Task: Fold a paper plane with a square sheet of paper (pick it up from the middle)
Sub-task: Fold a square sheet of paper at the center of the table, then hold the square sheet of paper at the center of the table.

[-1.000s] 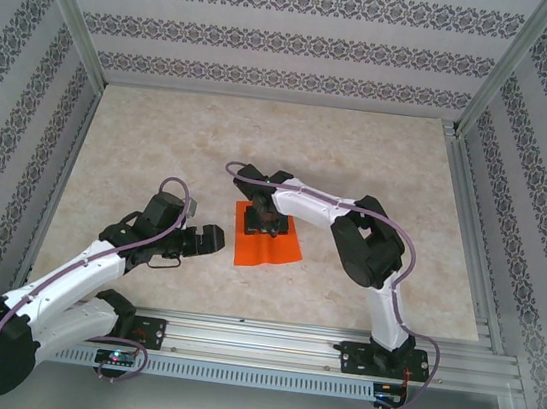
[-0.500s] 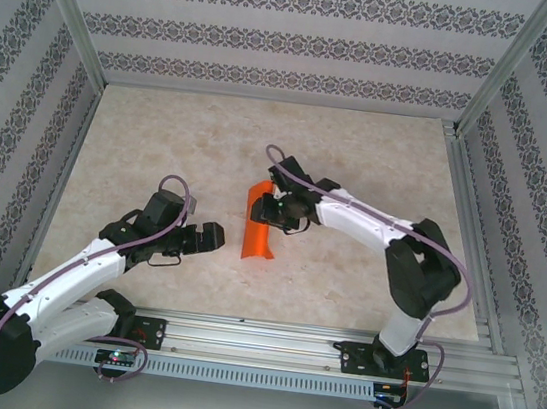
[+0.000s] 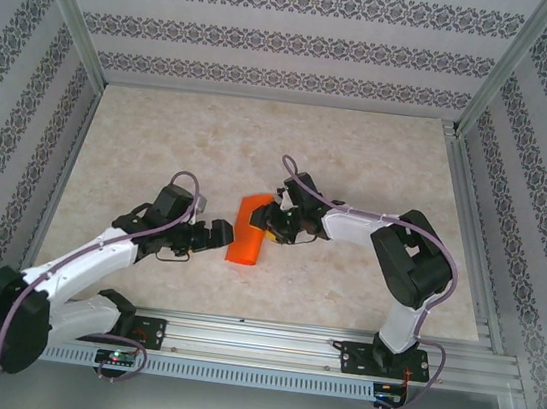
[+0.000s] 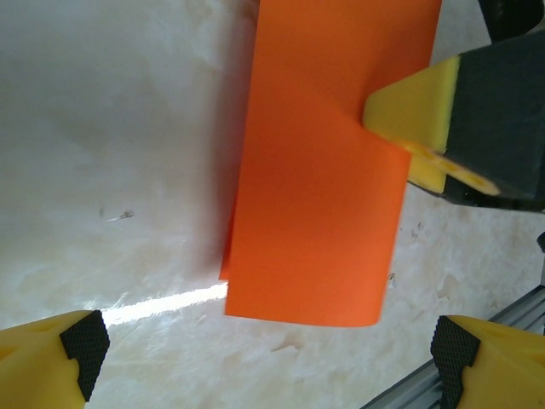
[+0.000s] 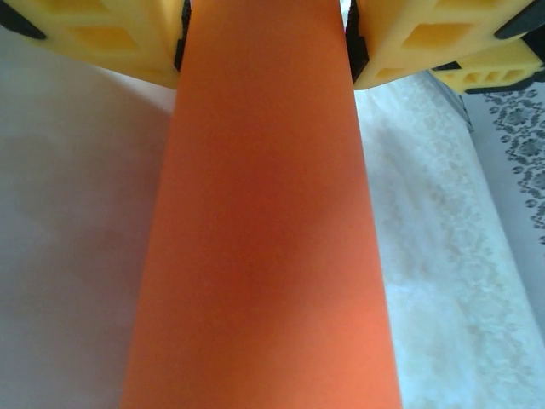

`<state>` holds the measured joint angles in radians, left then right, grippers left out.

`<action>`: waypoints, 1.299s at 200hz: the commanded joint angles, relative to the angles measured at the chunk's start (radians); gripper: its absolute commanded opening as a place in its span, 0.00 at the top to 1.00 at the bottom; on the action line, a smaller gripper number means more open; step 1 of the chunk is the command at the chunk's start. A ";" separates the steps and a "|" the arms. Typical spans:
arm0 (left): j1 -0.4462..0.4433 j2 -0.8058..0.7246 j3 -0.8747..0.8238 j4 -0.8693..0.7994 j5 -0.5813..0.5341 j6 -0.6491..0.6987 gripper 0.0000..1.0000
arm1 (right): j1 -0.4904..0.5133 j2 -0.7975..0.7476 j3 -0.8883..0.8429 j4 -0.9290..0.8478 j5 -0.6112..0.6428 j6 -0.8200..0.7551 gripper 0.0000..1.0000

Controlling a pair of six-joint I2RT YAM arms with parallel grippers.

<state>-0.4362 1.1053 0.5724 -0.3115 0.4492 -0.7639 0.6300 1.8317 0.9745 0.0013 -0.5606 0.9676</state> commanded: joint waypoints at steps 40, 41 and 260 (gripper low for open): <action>0.011 0.226 0.112 0.153 0.139 -0.005 0.00 | -0.036 -0.056 0.001 -0.130 0.047 -0.108 0.36; 0.011 0.230 0.113 0.155 0.140 -0.005 0.01 | -0.037 -0.057 0.001 -0.132 0.049 -0.110 0.35; 0.010 0.544 0.132 0.573 0.322 -0.259 0.99 | -0.097 -0.186 -0.143 -0.045 0.038 -0.058 0.29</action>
<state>-0.4362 1.6768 0.7372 0.1196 0.7788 -0.9142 0.5472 1.6936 0.8532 -0.0753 -0.5106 0.8944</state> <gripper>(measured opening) 0.067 0.704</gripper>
